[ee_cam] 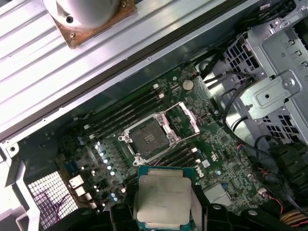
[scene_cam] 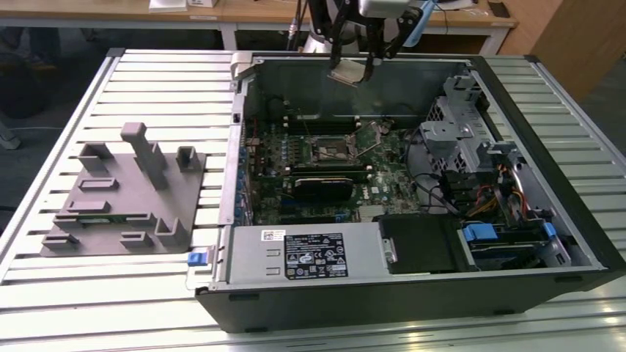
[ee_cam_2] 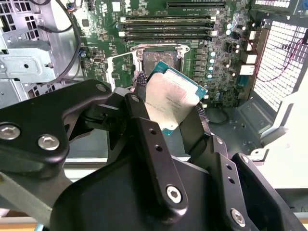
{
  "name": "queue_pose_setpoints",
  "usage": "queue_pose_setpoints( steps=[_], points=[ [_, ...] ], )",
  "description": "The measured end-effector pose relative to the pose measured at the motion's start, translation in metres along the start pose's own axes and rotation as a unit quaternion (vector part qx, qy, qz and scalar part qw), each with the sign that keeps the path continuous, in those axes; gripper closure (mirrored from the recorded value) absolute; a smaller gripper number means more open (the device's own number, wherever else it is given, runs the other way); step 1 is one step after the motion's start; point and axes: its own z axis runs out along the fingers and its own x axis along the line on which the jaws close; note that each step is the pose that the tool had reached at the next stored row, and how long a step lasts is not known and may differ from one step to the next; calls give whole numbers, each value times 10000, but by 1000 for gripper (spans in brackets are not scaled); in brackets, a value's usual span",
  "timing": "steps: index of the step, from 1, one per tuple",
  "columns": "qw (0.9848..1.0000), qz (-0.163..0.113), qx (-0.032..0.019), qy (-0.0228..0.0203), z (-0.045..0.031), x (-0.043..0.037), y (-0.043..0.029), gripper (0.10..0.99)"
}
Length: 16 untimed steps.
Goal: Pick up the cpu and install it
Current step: 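Place the cpu into insertion slot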
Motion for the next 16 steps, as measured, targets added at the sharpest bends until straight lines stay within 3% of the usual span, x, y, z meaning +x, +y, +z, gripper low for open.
queue_pose_setpoints(
  steps=[16],
  points=[
    [9996, 281, -5, -8, 0, 4, 6, 557]
  ],
)
